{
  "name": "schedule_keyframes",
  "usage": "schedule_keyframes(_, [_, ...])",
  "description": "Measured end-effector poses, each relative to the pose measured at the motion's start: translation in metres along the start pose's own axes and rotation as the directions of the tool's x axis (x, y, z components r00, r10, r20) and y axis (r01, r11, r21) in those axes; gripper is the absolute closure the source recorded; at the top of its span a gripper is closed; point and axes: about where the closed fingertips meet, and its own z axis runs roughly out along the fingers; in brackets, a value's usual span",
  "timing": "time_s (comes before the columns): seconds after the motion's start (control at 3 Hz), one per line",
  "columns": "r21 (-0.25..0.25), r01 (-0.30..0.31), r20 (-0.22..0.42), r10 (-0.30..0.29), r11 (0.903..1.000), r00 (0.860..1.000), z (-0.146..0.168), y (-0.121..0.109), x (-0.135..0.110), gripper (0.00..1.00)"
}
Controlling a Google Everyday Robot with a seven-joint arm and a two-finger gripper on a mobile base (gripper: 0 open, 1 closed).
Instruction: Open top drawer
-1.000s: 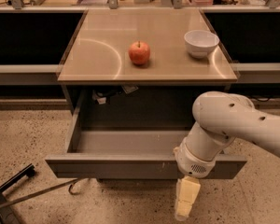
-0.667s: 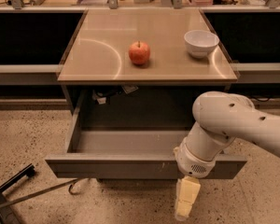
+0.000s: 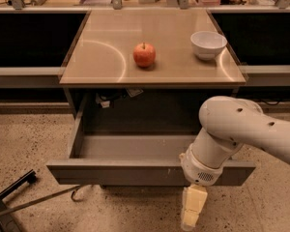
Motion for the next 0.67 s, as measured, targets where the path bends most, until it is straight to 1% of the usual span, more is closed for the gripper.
schedule_keyframes(0.67, [-0.009,-0.006,0.008,0.006,0.9999,1.0,-0.0005,0.0059,-0.0025,0.0])
